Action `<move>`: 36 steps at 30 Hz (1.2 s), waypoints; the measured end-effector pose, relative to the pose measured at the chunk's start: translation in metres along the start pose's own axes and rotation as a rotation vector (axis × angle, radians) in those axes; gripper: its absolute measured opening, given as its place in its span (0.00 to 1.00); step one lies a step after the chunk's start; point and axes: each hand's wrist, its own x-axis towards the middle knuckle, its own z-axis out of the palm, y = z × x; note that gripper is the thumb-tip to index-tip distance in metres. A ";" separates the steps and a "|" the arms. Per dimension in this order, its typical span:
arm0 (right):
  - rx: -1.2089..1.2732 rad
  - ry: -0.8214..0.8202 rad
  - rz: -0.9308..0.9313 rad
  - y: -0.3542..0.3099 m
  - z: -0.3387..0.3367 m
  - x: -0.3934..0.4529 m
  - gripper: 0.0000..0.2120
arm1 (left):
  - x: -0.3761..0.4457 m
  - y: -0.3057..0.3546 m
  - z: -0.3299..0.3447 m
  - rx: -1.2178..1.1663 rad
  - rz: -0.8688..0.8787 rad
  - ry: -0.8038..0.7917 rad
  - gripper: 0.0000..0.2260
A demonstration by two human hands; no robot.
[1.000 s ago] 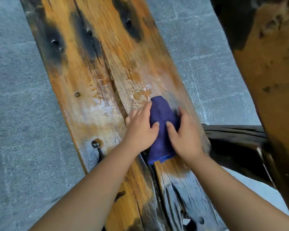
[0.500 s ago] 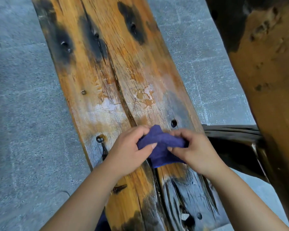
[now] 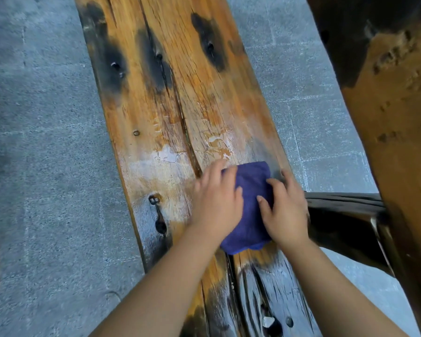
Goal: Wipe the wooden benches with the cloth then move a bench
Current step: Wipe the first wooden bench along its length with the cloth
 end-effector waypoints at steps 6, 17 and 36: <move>-0.214 -0.229 -0.294 0.002 0.025 -0.006 0.27 | -0.028 0.003 0.051 0.224 0.057 -0.248 0.28; -0.334 -0.261 -0.331 -0.066 0.046 0.084 0.31 | 0.058 -0.071 0.017 0.333 0.049 -0.168 0.28; -0.253 -0.215 -0.379 -0.232 0.117 0.164 0.29 | 0.133 -0.219 -0.087 0.338 -0.014 -0.115 0.28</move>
